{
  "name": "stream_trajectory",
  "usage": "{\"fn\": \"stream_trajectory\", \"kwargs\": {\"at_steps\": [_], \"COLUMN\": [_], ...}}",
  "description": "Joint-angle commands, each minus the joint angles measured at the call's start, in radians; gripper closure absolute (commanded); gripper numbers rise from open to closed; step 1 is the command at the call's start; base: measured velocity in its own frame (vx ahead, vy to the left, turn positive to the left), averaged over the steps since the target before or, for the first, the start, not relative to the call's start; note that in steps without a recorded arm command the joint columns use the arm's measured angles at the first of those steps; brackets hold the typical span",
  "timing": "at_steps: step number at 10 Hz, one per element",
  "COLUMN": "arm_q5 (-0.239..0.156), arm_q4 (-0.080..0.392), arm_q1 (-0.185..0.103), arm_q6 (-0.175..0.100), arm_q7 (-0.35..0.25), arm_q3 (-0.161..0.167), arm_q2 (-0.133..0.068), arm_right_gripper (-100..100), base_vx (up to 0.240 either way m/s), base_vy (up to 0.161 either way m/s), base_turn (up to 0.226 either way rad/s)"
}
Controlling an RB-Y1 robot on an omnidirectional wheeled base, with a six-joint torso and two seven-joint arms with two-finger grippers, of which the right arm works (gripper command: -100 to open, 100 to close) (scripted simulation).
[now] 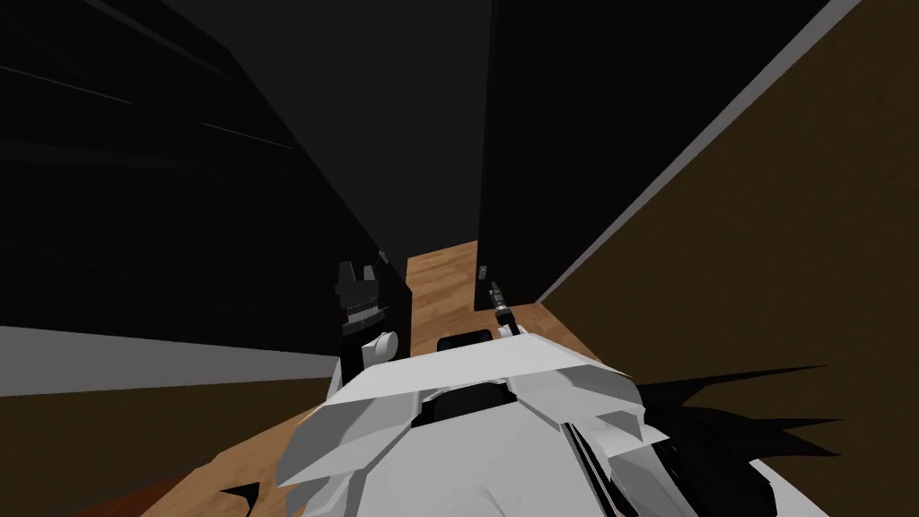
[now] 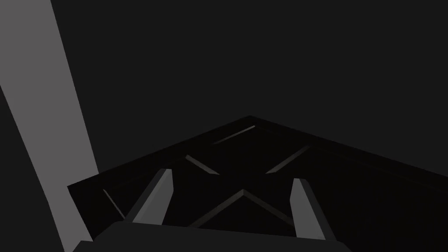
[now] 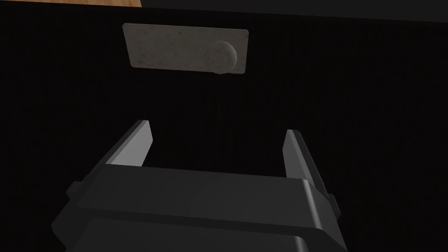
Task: Push the door open
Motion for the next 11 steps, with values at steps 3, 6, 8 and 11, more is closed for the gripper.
{"fn": "stream_trajectory", "kwargs": {"at_steps": [3, 6, 8, 11], "arm_q5": [-0.002, -0.004, -0.005, -0.005], "arm_q4": [0.014, 0.030, 0.038, 0.035], "arm_q1": [-0.009, -0.019, -0.024, -0.022], "arm_q6": [-0.009, -0.020, -0.026, -0.024], "arm_q7": [0.003, 0.007, 0.009, 0.008], "arm_q3": [-0.007, -0.016, -0.020, -0.019], "arm_q2": [-0.008, -0.004, 0.004, 0.001], "arm_right_gripper": [-100, -100, -100, 100], "base_vx": [0.143, 0.231, 0.193, 0.011], "base_vy": [0.001, -0.008, -0.004, 0.001], "base_turn": [0.020, 0.026, 0.019, 0.003]}}
